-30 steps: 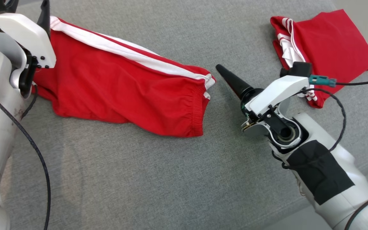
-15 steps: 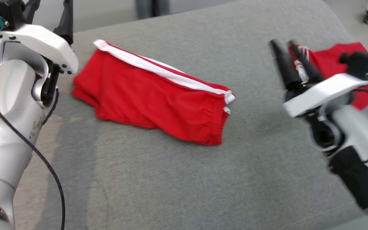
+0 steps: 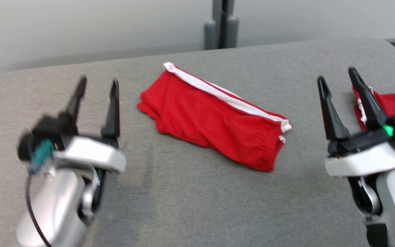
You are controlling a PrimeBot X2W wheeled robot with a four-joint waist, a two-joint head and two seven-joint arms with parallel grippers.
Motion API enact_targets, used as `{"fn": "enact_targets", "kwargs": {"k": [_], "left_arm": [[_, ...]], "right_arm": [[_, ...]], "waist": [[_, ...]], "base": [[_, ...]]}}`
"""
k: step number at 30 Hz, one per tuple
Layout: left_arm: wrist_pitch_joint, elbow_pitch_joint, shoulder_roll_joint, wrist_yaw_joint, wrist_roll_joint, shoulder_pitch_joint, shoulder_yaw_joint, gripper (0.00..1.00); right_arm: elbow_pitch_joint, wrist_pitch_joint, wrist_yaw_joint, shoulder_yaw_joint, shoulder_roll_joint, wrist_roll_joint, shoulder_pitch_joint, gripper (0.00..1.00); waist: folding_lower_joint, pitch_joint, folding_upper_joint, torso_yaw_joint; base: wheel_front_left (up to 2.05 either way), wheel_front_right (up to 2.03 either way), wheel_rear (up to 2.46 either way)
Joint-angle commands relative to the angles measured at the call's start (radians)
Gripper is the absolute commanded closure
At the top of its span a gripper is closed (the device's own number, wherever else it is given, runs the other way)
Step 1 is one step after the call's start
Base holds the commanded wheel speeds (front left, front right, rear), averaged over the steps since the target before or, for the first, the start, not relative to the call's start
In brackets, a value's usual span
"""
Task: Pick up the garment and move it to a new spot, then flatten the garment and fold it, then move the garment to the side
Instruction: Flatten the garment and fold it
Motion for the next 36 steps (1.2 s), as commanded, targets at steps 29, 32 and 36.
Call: {"fn": "enact_targets", "kwargs": {"k": [29,32,36], "left_arm": [[-0.004,-0.112,-0.263,-0.181,0.360,0.427,0.314,0.00],[-0.004,-0.106,-0.264,-0.186,0.365,0.425,0.309,0.00],[-0.004,-0.104,-0.265,-0.180,0.347,0.417,0.285,0.00]], "right_arm": [[0.077,-0.004,0.000,-0.150,0.120,-0.115,0.255,0.00],[0.147,-0.004,0.000,-0.149,0.128,-0.085,0.268,0.00],[0.261,-0.005,0.000,-0.122,0.135,0.024,0.248,0.00]], "waist": [[0.0000,-0.054,-0.0001,0.126],[0.0000,-0.053,-0.0001,0.130],[0.0000,-0.048,-0.0001,0.146]], "base": [[0.00,0.00,0.00],[0.00,0.00,0.00],[0.00,0.00,0.00]]}}
